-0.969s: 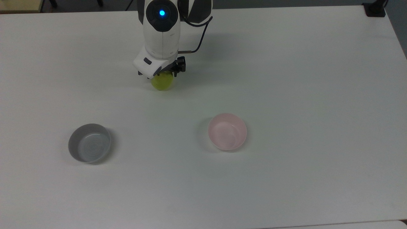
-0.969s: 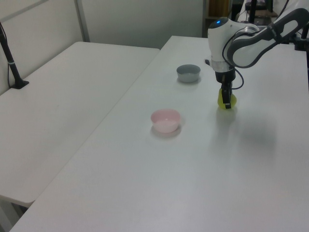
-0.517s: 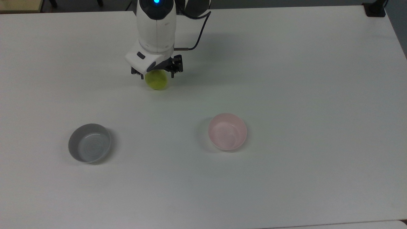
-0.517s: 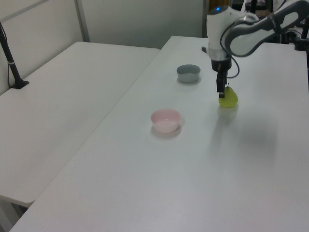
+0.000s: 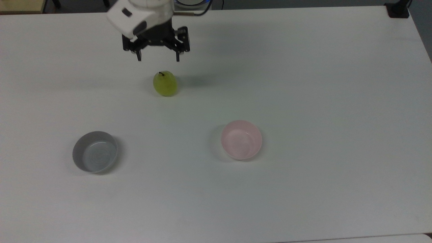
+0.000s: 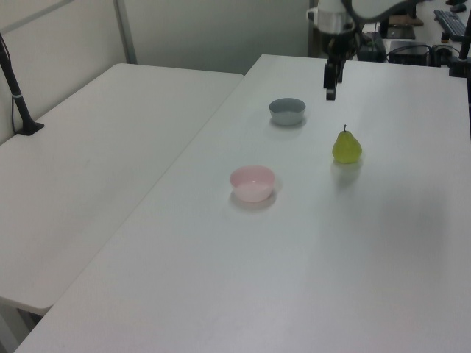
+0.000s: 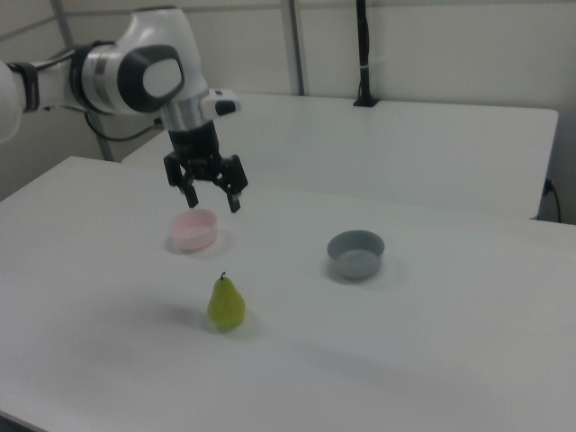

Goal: Pick up a pear from the bowl
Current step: 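Open the gripper to release the pear and raise it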

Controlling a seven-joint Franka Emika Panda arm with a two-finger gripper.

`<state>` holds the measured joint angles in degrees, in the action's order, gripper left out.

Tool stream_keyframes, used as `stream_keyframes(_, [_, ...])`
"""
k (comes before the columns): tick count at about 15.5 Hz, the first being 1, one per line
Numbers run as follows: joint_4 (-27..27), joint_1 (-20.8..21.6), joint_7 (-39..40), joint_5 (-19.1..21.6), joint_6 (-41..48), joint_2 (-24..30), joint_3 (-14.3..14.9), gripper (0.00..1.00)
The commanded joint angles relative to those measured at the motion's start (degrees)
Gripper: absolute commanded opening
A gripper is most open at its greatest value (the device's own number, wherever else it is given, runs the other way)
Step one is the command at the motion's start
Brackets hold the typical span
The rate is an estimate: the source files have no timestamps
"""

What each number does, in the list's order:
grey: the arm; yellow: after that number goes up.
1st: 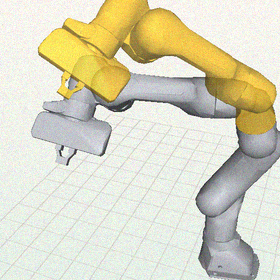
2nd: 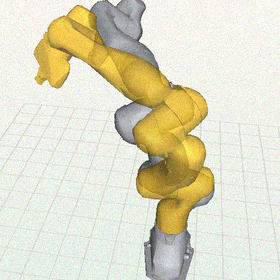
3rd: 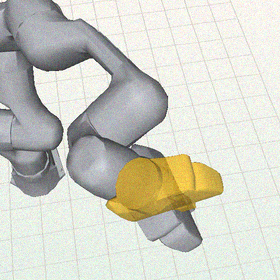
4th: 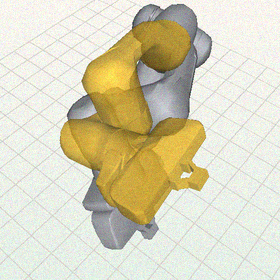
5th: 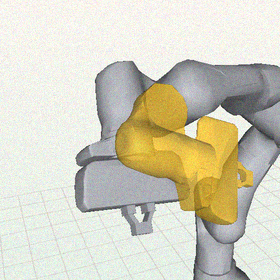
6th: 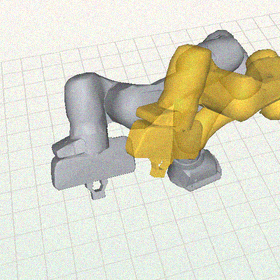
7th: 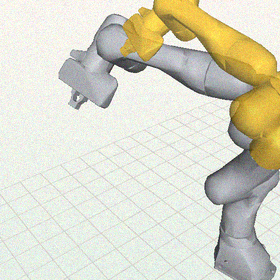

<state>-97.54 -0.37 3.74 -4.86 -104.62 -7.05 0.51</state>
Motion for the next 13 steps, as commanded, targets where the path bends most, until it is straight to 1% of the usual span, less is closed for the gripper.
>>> stream_keyframes(1, [4.36, 1.25, -0.66, 1.26, 5.55, 2.13, 2.03, 1.0])
stream_keyframes(2, [5.24, 1.34, -0.66, 1.43, 6.87, 2.56, 2.3, 1.0])
stream_keyframes(4, [5.78, 2.91, -0.66, 1.7, 9.43, 4.32, 3.87, 1.0])
stream_keyframes(6, [5.78, 3.27, -0.66, 3.62, 10.05, 4.68, 5.02, 1.0])
stream_keyframes(8, [5.78, 3.27, -0.92, 4.68, 10.14, 4.68, 5.2, 1.0])
stream_keyframes(10, [5.78, 3.36, -2.06, 4.78, 10.23, 4.85, 5.99, 1.0])
stream_keyframes(13, [5.78, 3.27, -2.94, 4.69, 10.31, 5.03, 6.08, 1.0])
